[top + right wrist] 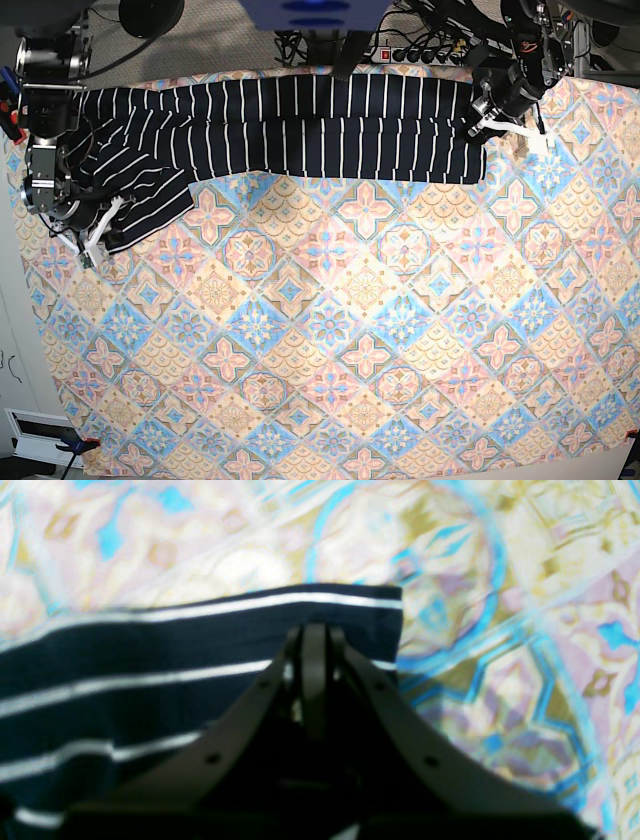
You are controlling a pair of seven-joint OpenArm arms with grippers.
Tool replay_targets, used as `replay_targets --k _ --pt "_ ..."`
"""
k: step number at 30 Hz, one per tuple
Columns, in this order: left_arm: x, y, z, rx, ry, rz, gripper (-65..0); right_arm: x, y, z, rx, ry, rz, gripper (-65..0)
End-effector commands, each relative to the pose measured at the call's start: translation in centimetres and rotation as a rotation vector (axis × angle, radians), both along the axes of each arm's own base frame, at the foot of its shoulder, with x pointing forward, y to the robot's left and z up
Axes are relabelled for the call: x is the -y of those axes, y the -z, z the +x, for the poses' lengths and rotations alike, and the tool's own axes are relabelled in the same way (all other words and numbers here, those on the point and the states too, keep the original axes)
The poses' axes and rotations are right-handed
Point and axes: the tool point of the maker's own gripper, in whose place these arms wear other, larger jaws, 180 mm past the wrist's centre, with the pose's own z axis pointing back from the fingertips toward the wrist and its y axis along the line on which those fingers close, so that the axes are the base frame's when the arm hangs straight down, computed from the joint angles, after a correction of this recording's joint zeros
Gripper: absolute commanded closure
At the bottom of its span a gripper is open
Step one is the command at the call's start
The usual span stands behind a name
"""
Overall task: Fold the T-shirt properly
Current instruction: 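Fold the sleeve inward over the shirt body with the right gripper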
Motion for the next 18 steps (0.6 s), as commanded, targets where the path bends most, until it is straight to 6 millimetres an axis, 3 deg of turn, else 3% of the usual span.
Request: replay_targets --k 1,7,12,18 --pt "-0.9 0.7 -1.0 -0.054 -0.004 0.041 0.0 1.7 -2.0 0.5 0.062 0.022 -0.013 -0.3" --pt "-0.9 0.7 -1.0 -0.053 -0.004 0.041 0.0 4.2 -6.5 -1.2 0.115 0.040 -0.150 -0.2" --pt "-0.9 0.5 -0.5 -0.042 -0.004 0.041 0.0 2.8 -9.1 -2.9 0.152 -0.004 -0.225 -0.2" --pt "-0.9 0.5 -0.4 -0.040 -0.004 0.041 0.0 3.4 -11.3 -6.9 0.142 0.045 -0.310 -0.2"
